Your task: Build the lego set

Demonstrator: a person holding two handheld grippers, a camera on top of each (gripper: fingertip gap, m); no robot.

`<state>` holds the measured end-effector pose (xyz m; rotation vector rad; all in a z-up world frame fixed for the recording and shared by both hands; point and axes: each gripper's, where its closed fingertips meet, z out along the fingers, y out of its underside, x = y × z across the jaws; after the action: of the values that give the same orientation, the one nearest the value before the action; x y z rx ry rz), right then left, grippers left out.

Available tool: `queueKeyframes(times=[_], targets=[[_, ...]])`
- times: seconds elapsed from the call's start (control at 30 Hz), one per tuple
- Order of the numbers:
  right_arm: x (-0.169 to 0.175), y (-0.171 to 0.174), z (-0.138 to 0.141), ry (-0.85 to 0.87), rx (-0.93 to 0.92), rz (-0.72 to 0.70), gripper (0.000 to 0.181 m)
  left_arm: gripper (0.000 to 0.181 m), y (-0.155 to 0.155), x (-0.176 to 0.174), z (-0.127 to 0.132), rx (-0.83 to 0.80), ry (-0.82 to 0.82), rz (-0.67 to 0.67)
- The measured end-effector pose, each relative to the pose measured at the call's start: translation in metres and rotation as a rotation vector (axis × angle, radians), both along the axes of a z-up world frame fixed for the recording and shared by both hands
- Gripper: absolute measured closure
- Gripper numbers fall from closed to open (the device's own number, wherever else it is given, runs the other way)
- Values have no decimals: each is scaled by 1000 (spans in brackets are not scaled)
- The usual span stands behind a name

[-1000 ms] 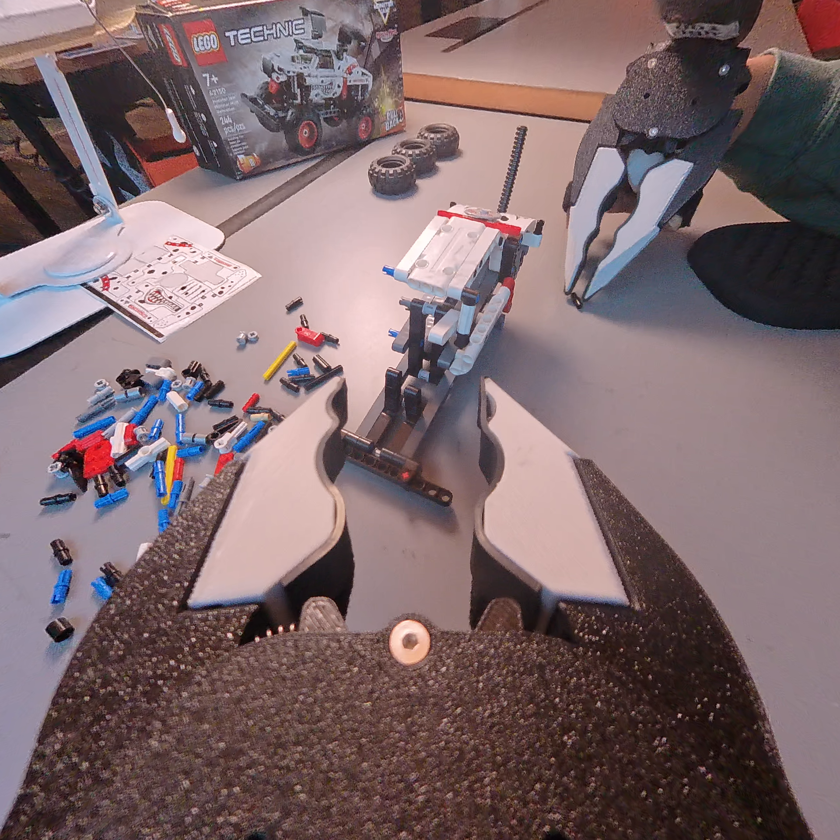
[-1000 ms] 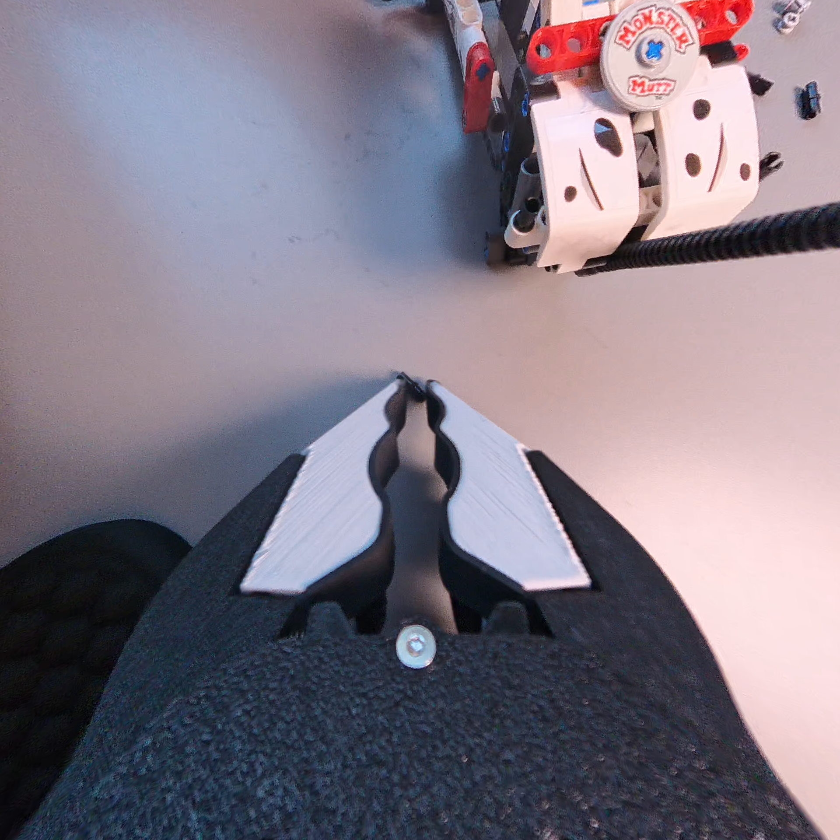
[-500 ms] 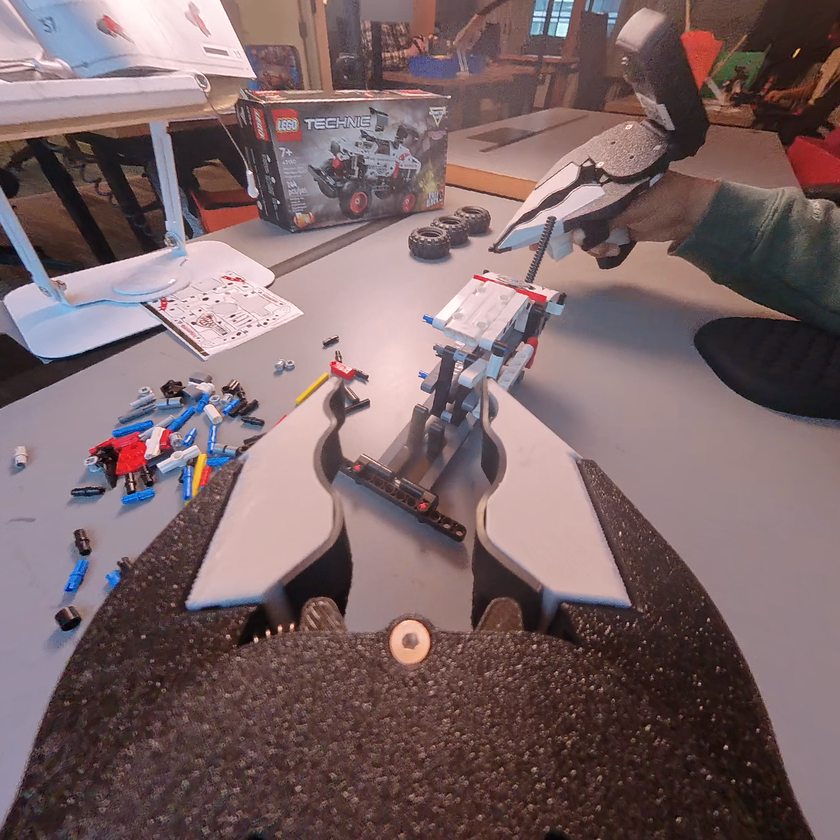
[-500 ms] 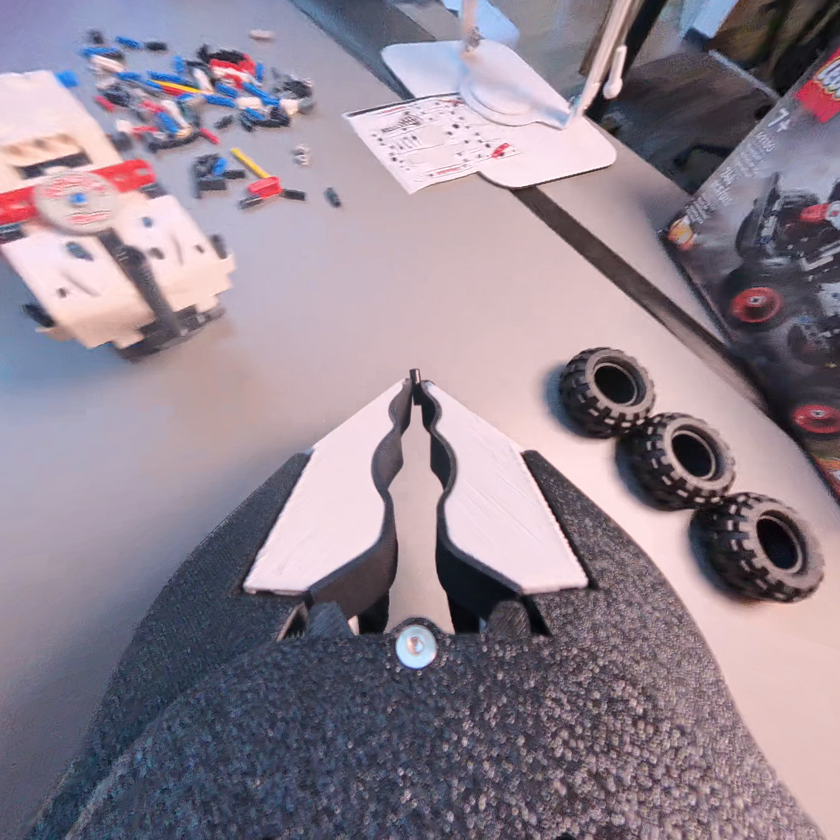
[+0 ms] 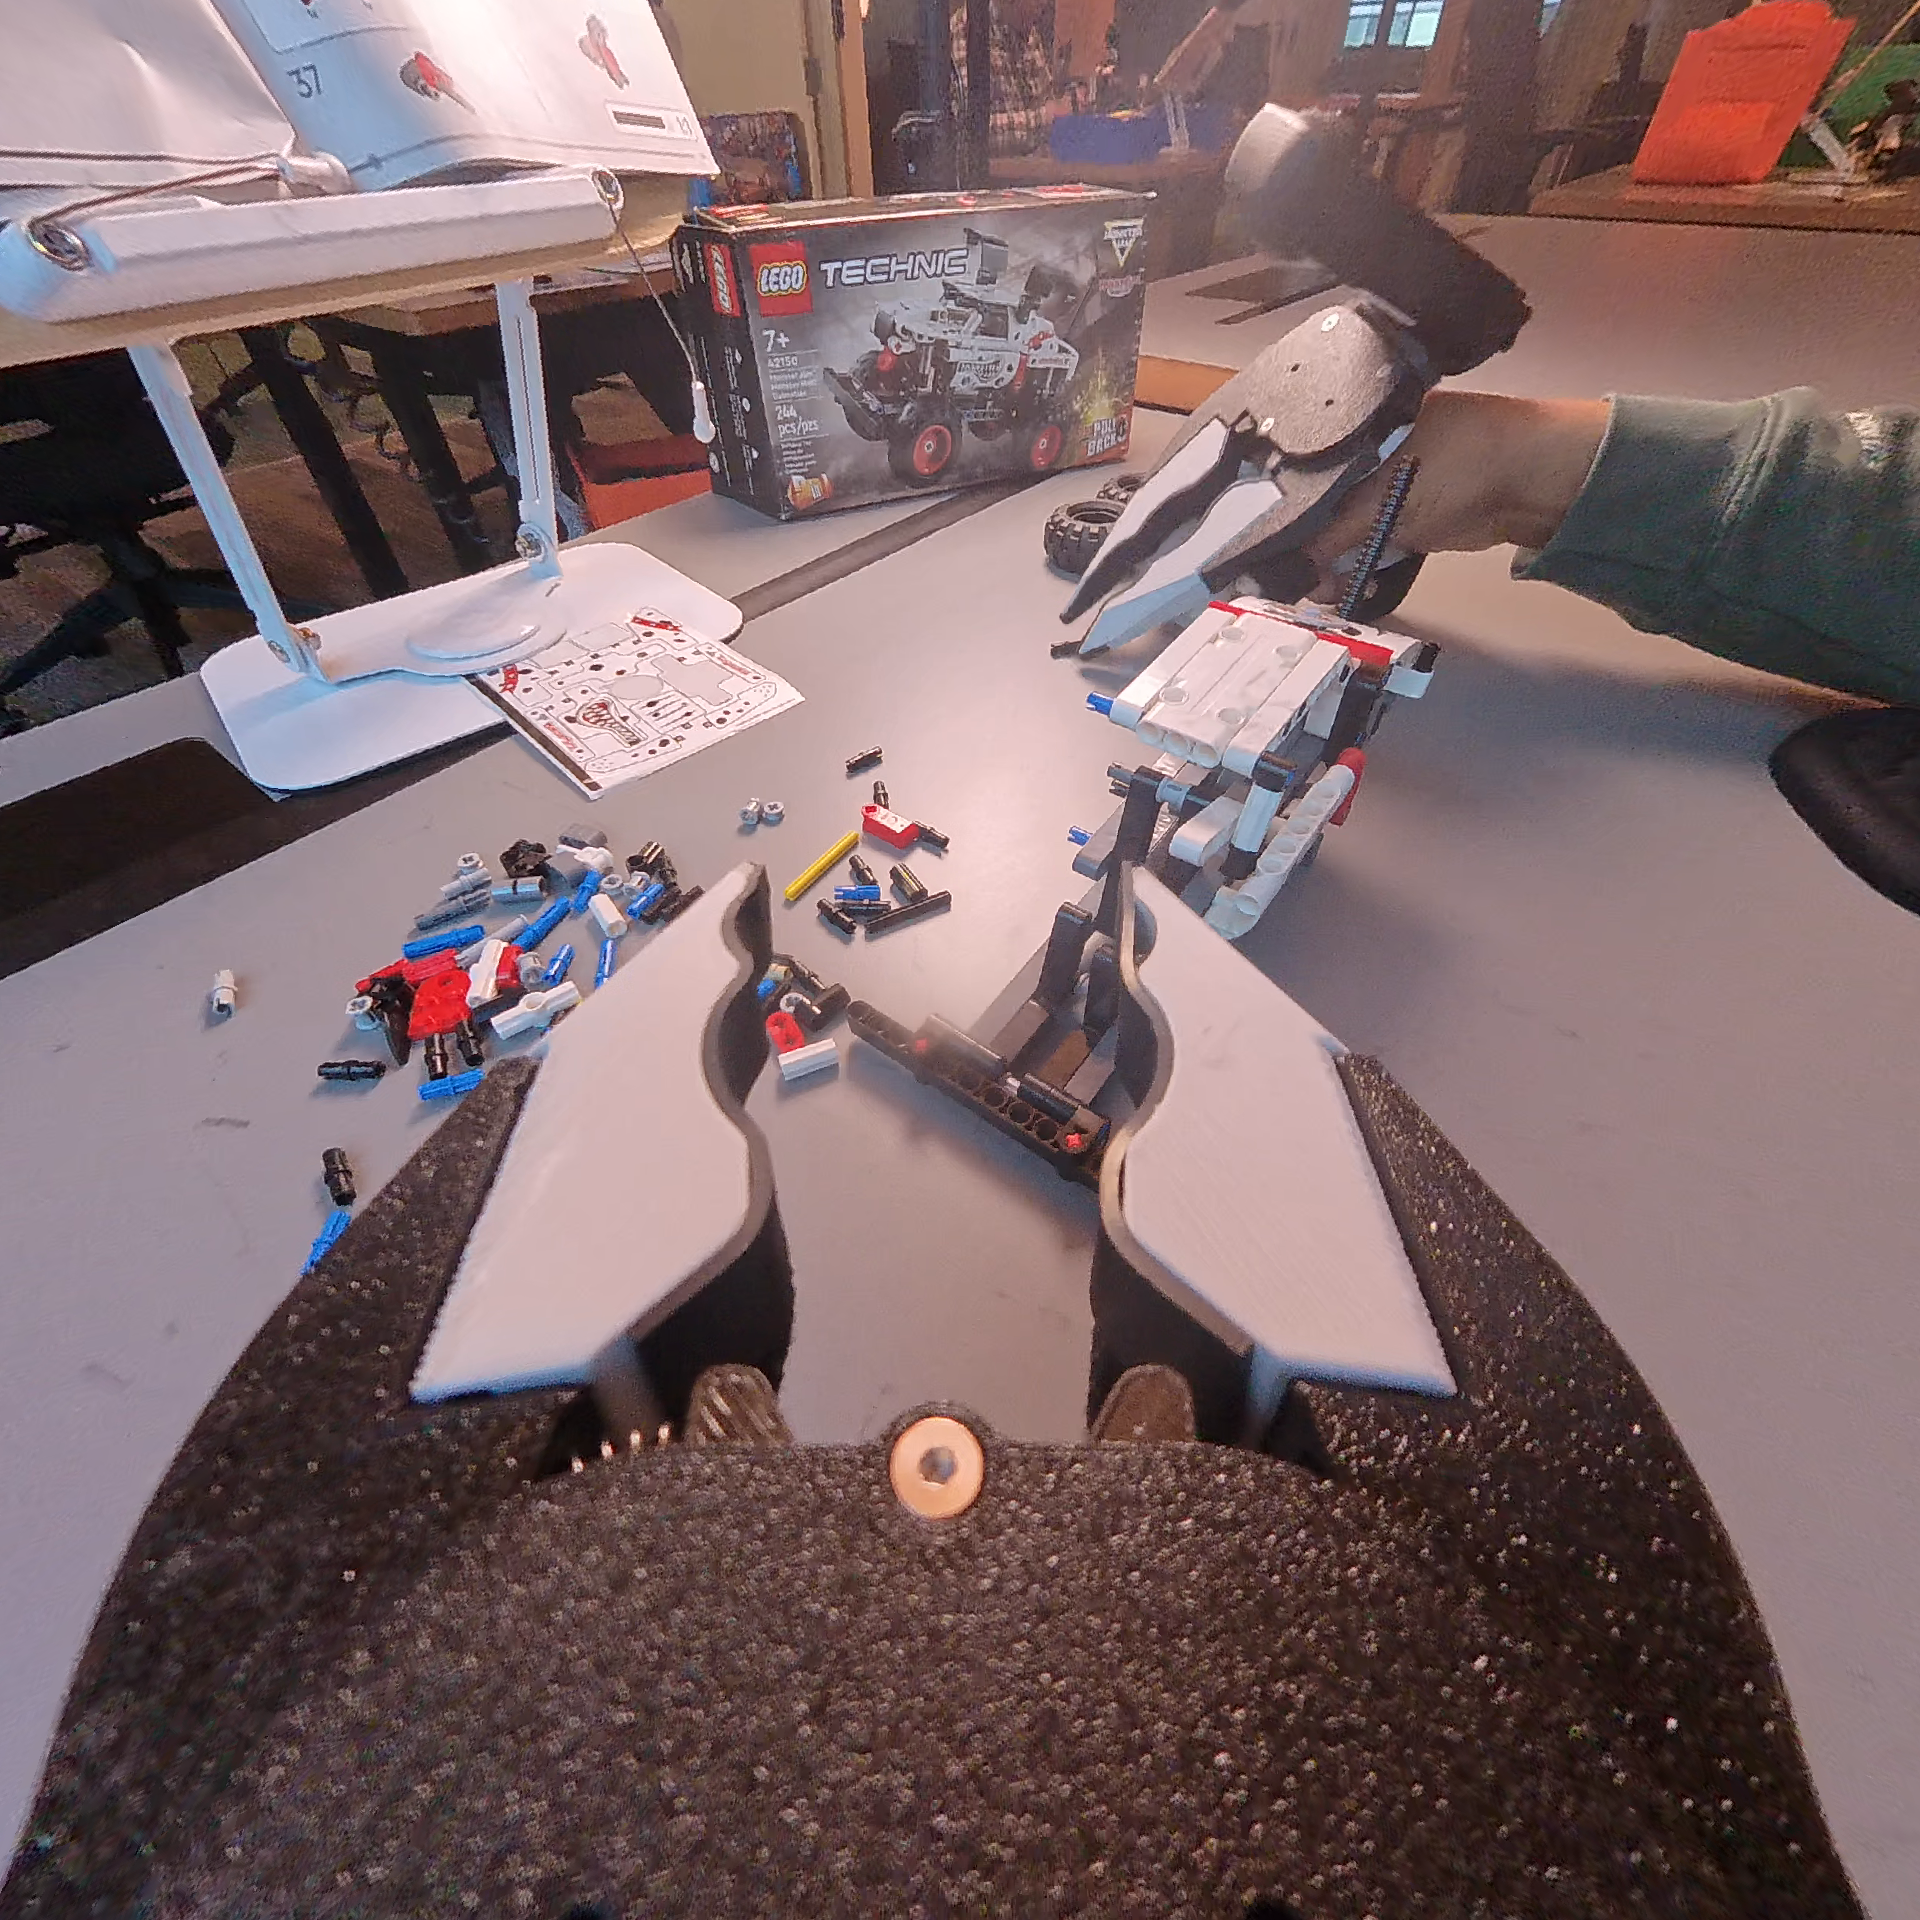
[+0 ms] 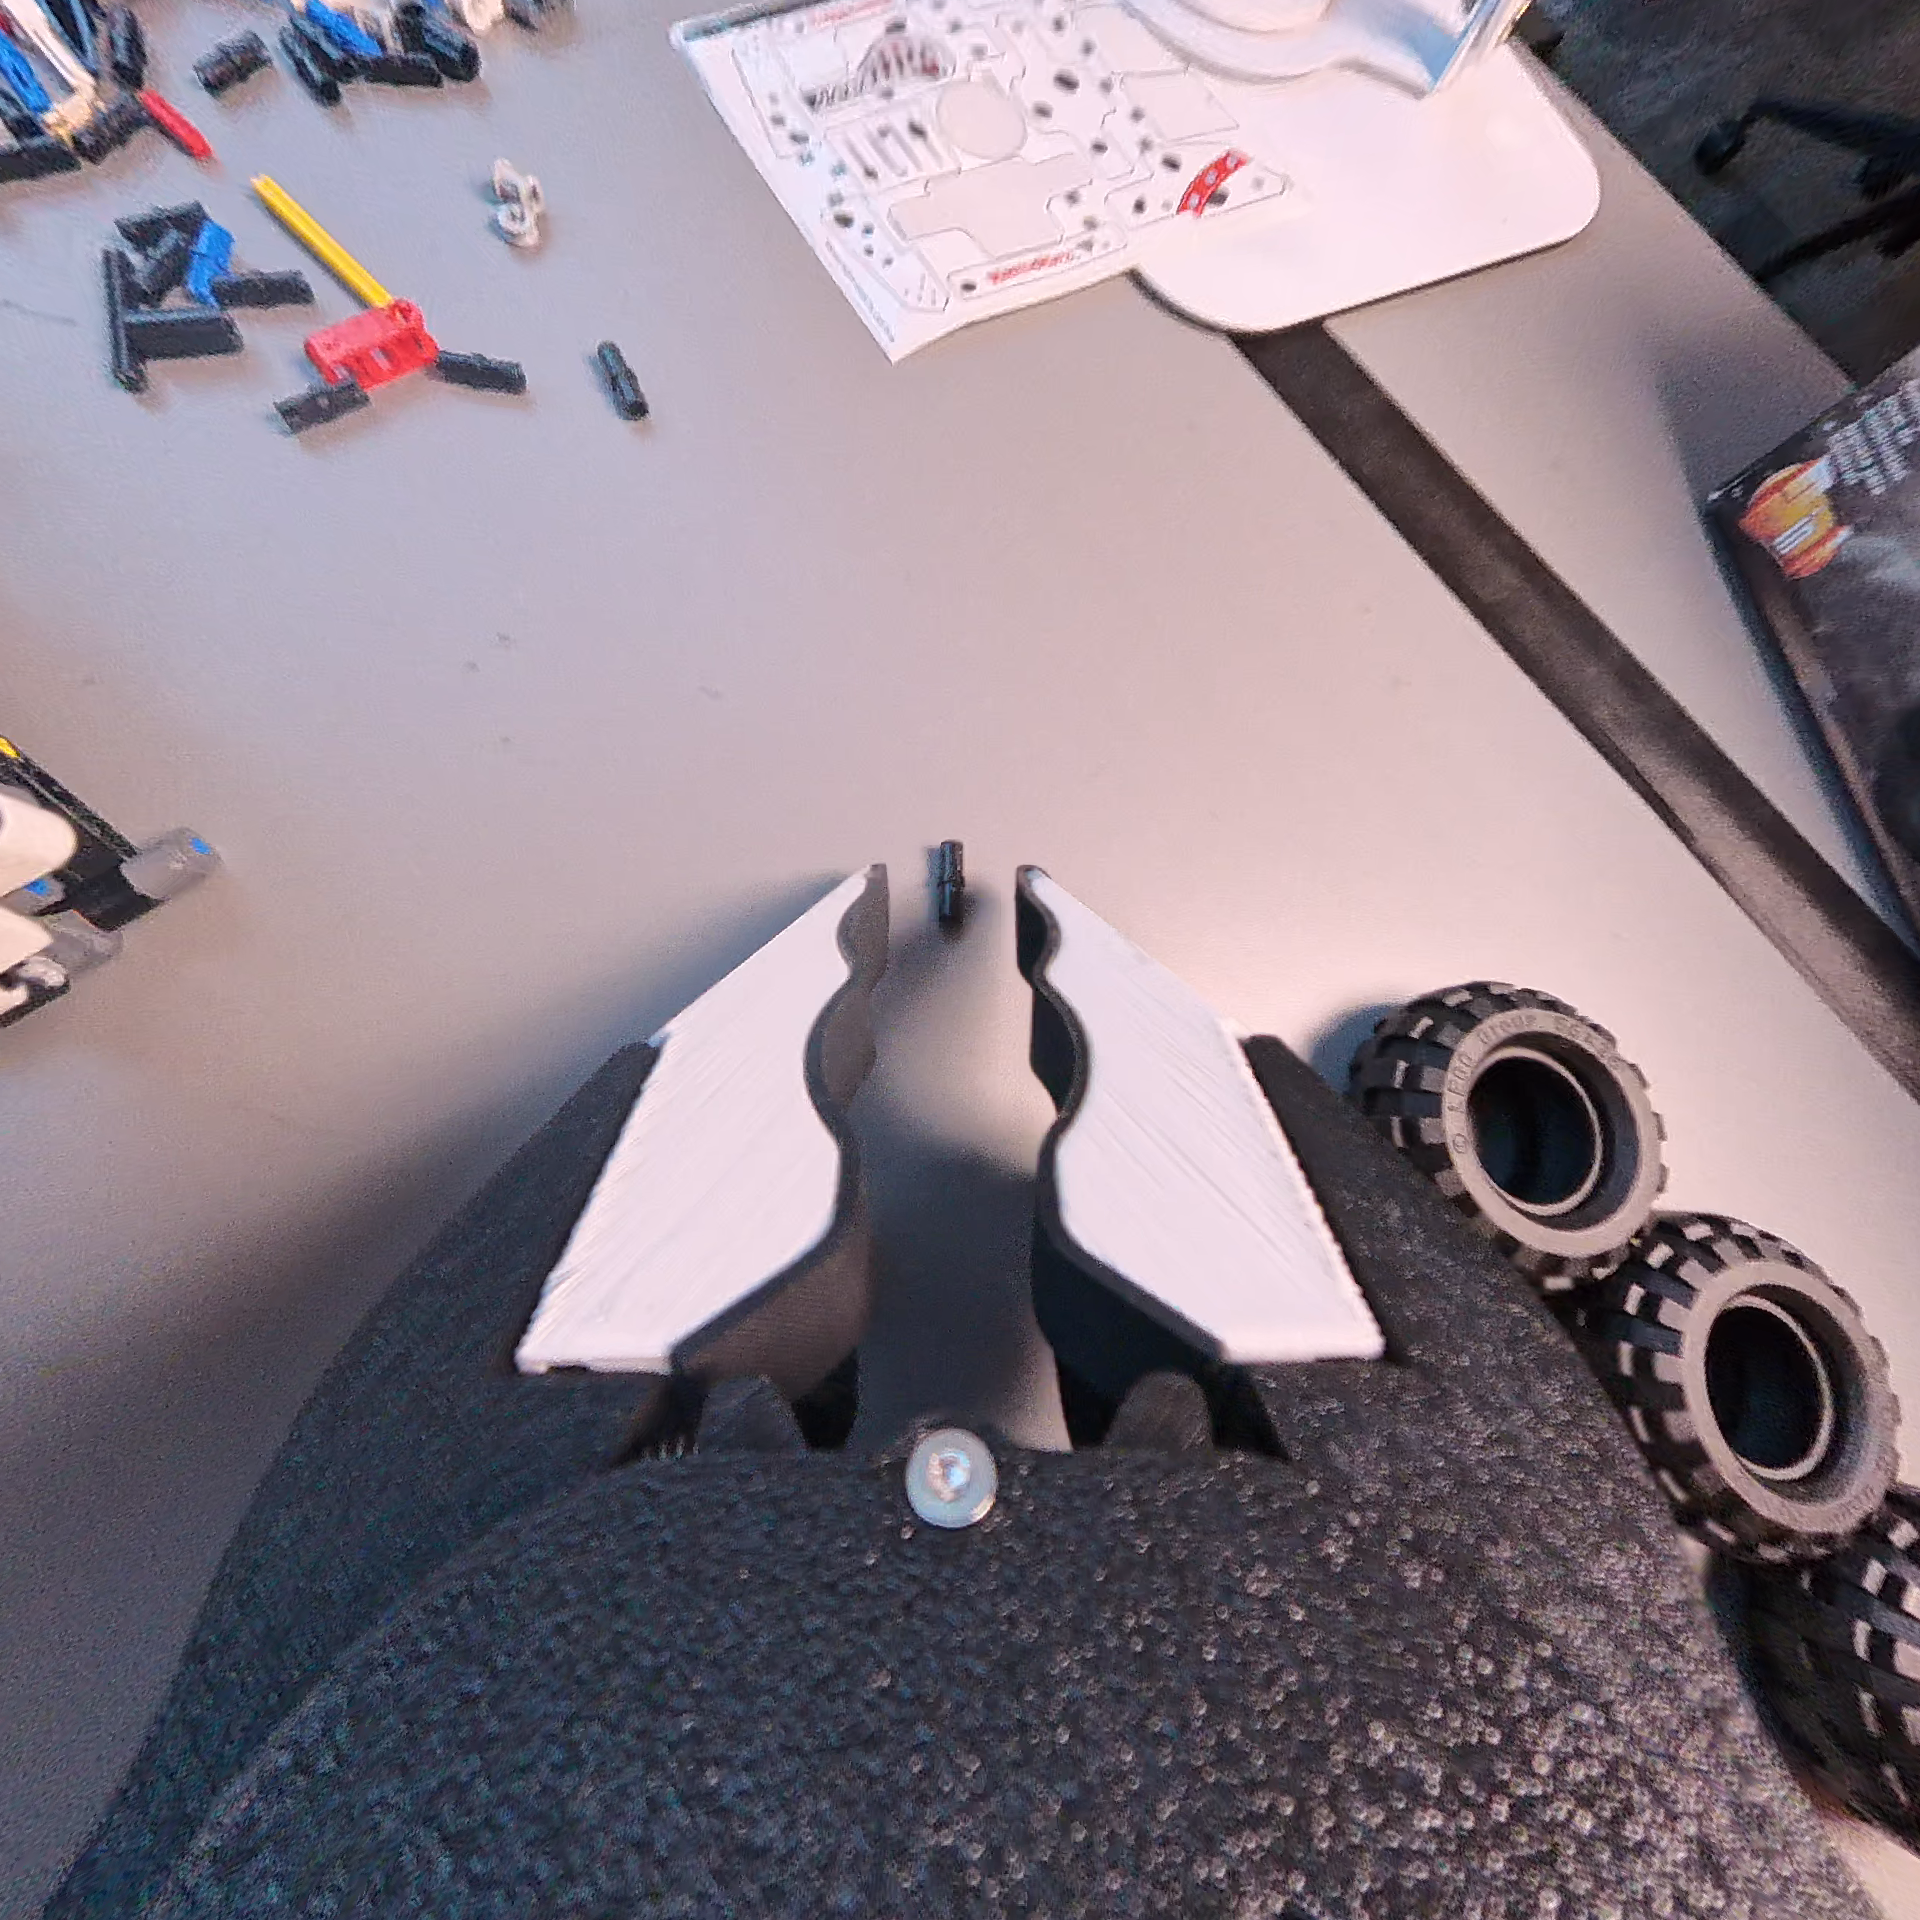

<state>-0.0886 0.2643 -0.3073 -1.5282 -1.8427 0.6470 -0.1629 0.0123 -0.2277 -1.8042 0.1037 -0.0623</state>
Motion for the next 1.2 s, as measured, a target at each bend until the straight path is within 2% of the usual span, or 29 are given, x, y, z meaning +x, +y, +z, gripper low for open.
queueKeyframes(times=[0.1, 0.2, 0.3, 0.4, 0.47, 0.57, 0.8, 0.97, 1.2], targets=[[3, 1, 32, 145, -19, -12, 149, 114, 2, 0, -6, -16, 29, 3], [7, -7, 93, 414, -91, 3, 142, 112, 2, -3, -5, -9, 30, 18], [17, -19, 138, 638, -167, 15, 133, 112, 1, -8, -2, 7, 19, 33], [23, -29, 163, 773, -160, 28, 130, 111, 1, -11, -1, 14, 9, 46], [23, -37, 174, 830, -170, 47, 138, 111, 0, -13, 0, 19, 9, 54], [24, -44, 177, 858, -176, 61, 181, 111, -1, -15, 5, 37, 22, 70], [14, -31, 156, 767, -165, -51, 181, 116, 2, -30, 7, 51, 13, 142], [11, -26, 152, 744, -152, -101, 155, 119, 7, -37, 10, 67, -1, 182], [10, -26, 155, 751, -143, -107, 150, 121, 11, -37, 12, 78, 37, 202]])
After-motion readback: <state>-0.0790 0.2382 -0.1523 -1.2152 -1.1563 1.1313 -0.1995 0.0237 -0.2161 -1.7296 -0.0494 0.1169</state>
